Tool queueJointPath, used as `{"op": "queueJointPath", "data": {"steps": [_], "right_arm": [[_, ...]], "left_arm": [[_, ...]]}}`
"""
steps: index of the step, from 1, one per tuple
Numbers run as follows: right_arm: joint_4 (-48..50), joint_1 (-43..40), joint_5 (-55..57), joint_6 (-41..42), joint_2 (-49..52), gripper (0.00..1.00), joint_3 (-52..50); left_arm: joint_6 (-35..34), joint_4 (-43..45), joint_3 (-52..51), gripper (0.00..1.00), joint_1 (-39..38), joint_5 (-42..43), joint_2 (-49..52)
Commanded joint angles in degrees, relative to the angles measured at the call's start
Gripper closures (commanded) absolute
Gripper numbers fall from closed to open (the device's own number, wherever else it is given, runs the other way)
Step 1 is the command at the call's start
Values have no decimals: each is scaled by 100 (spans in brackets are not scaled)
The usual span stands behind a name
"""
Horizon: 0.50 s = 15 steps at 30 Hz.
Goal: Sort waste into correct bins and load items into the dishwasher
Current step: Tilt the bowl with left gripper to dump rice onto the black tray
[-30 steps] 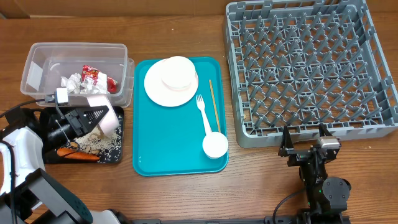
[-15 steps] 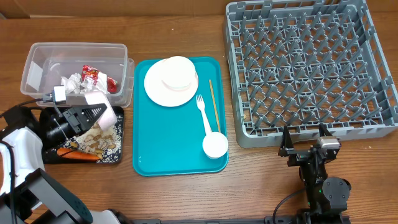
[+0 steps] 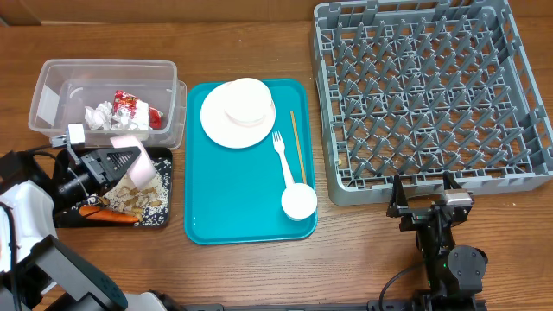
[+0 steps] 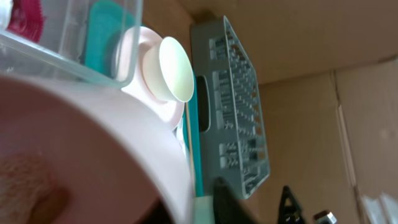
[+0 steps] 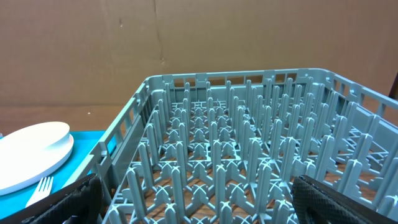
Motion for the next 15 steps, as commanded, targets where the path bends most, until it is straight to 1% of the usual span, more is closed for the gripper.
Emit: {"op": "queueJointPath", "data": {"steps": [1, 2, 10, 11, 12, 13, 14, 15], "right_arm": [[44, -26, -9, -4, -68, 0, -61], [44, -26, -9, -4, -68, 0, -61], [44, -26, -9, -4, -68, 0, -61], [44, -26, -9, -4, -68, 0, -61], [44, -26, -9, -4, -68, 0, -61], [44, -26, -9, -4, -68, 0, -61], [44, -26, -9, -4, -68, 0, -61], [44, -26, -9, -4, -66, 0, -61]], "left_arm": [[-164, 2, -7, 94, 68, -46, -160], [-162, -4, -7, 96, 79, -48, -160], [-162, -13, -7, 96, 90, -33, -160], [-162, -13, -7, 94, 92, -35, -160], [-162, -15, -7, 79, 92, -37, -160], [-164, -15, -7, 58, 92, -35, -160], [-164, -17, -7, 72, 92, -33, -160], [-162, -17, -7, 96, 92, -35, -160]]}}
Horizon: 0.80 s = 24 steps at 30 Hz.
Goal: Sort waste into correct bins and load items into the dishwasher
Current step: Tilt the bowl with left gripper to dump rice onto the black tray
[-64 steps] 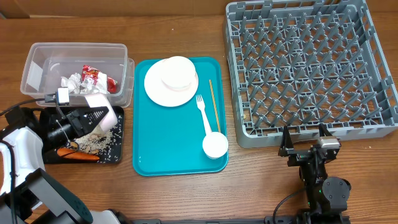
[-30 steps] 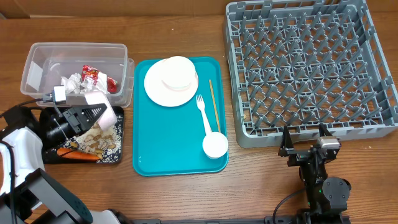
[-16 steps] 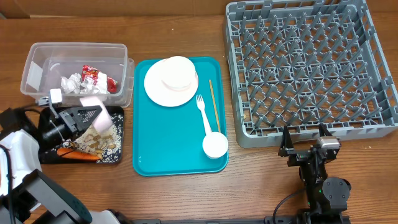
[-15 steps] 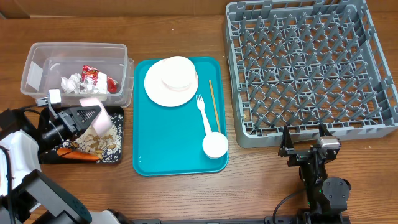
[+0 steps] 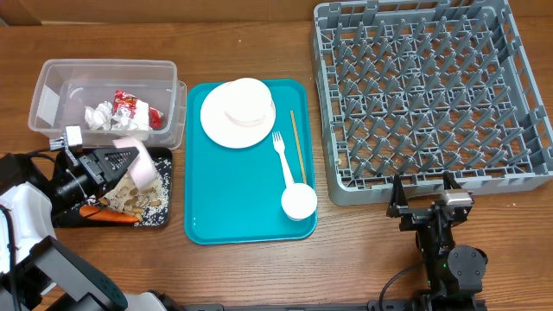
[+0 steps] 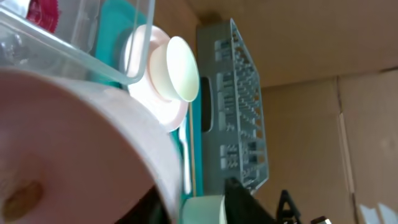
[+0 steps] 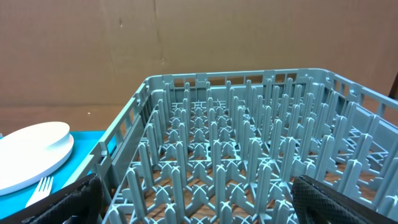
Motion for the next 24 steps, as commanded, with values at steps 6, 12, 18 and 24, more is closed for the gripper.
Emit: {"op": "queueJointPath", "data": {"steps": [6, 12, 18, 24], "right_arm": [[44, -26, -9, -2, -68, 0, -61], [44, -26, -9, -2, -68, 0, -61], [44, -26, -9, -2, -68, 0, -61], [44, -26, -9, -2, -68, 0, -61]], "left_arm": [[28, 13, 4, 92, 52, 52, -149], [35, 15, 4, 95, 61, 50, -149], [59, 15, 4, 96, 63, 55, -149], [70, 13, 4, 96, 63, 57, -149]]}}
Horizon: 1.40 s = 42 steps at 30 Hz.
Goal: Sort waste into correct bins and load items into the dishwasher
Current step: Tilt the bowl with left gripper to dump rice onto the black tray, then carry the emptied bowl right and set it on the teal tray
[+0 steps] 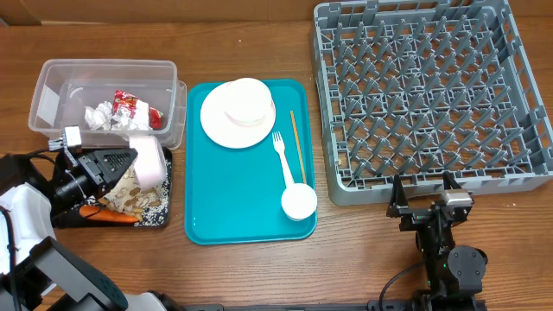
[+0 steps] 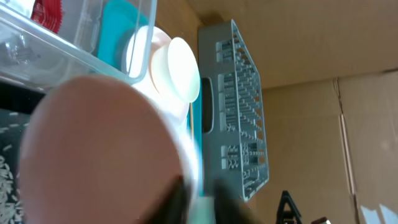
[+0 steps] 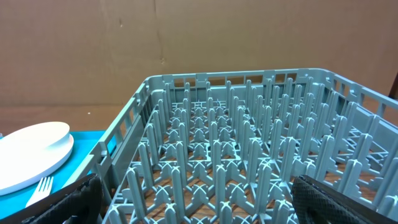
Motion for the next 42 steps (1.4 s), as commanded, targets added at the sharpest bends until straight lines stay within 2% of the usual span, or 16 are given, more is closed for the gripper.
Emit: {"op": "queueJointPath", "data": {"steps": [1, 10, 17, 20, 23, 24, 26, 28, 30, 39, 40, 42], "right_arm": [[42, -26, -11, -2, -68, 0, -61], [42, -26, -11, -2, -68, 0, -61], [42, -26, -11, -2, -68, 0, -61], [42, -26, -11, -2, -68, 0, -61], [42, -26, -11, -2, -66, 0, -61], [42, -26, -11, -2, -68, 0, -61], [42, -26, -11, -2, -66, 0, -61], [42, -26, -11, -2, -68, 0, -61], [42, -26, -11, -2, -68, 0, -61], [42, -26, -11, -2, -68, 0, -61], [42, -26, -11, -2, -68, 0, -61], [42, -26, -11, -2, -68, 0, -61]], "left_arm": [[26, 7, 4, 96, 31, 72, -129], [26, 9, 4, 96, 107, 160, -129], [291, -332, 4, 96, 745, 1899, -131], [577, -616, 4, 96, 970, 1604, -131], [1685, -1220, 4, 96, 1082, 1556, -131], [1875, -1268, 2, 96, 1102, 1510, -129], [1779, -1631, 2, 96, 1104, 1495, -131], [2444, -2068, 2, 96, 1102, 1609, -131], [2887, -2048, 2, 96, 1102, 1598, -131], [2933, -2026, 2, 96, 1102, 1753, -131], [2859, -2262, 2, 96, 1102, 1779, -131], [3274, -2732, 2, 96, 1102, 1908, -136]]}}
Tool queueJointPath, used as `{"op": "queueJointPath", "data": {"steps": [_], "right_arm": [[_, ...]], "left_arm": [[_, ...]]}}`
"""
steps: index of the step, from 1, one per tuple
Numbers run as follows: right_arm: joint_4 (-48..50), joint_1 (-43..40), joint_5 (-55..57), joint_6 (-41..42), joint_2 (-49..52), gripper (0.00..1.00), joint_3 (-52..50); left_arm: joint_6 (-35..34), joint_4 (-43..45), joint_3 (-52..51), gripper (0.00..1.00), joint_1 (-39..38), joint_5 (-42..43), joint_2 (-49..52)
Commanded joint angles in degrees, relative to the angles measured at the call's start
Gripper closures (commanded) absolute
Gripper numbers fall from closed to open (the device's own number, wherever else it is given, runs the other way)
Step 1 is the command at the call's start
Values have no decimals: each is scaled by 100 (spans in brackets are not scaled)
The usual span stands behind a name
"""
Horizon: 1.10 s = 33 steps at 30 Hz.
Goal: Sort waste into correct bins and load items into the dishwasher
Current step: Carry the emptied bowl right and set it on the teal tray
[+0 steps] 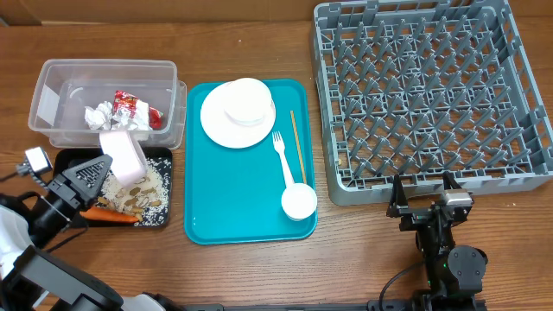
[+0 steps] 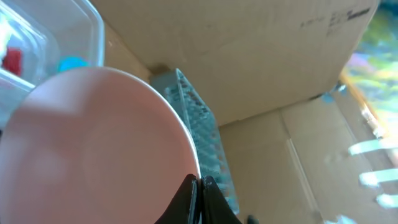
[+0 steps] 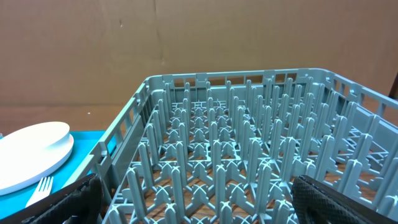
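My left gripper (image 1: 93, 169) is shut on the rim of a pink bowl (image 1: 122, 155), held tipped over the black food-scrap tray (image 1: 164, 220). In the left wrist view the pink bowl (image 2: 93, 149) fills most of the frame, and the fingers (image 2: 200, 186) pinch its edge. Rice, scraps and a carrot (image 1: 108, 212) lie in the black tray. A white plate with a small bowl (image 1: 238, 111), a fork (image 1: 281, 155), a chopstick (image 1: 296, 145) and a white cup (image 1: 299, 202) are on the teal tray (image 1: 225, 216). My right gripper (image 1: 423, 206) is open in front of the grey dish rack (image 1: 432, 95), which also shows in its wrist view (image 3: 249, 162).
A clear plastic bin (image 1: 52, 91) with crumpled wrappers stands behind the black tray. The right wrist view shows the white plate (image 3: 31, 152) and the fork (image 3: 40, 186) to the left of the rack. A cardboard wall is at the back.
My left arm has drawn back to the left, and the pink bowl has shifted left with it and turned further over. More rice now lies in the black tray. The right arm is unchanged.
The left gripper held the pink bowl tilted over the black tray, food still inside it. The bowl then stood more steeply on its side, over the tray's right end. Now it is turned over and its scraps lie in the tray. The right gripper stayed open by the rack.
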Motion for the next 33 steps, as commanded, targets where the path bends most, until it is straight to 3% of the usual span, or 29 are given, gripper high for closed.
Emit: {"op": "queueJointPath", "data": {"steps": [1, 5, 24, 27, 33], "right_arm": [[42, -26, -11, -4, -68, 0, -61], [42, -26, -11, -4, -68, 0, -61], [42, -26, -11, -4, -68, 0, -61], [42, -26, -11, -4, -68, 0, -61], [42, -26, -11, -4, -66, 0, -61]], "left_arm": [[809, -262, 2, 96, 46, 330, -131], [671, 111, 4, 96, 59, 7, -127], [-177, 199, 608, 96, 33, -761, -236], [-826, 682, 621, 96, -118, -955, -260], [-3359, 2319, 623, 96, -942, -2402, -262]]}}
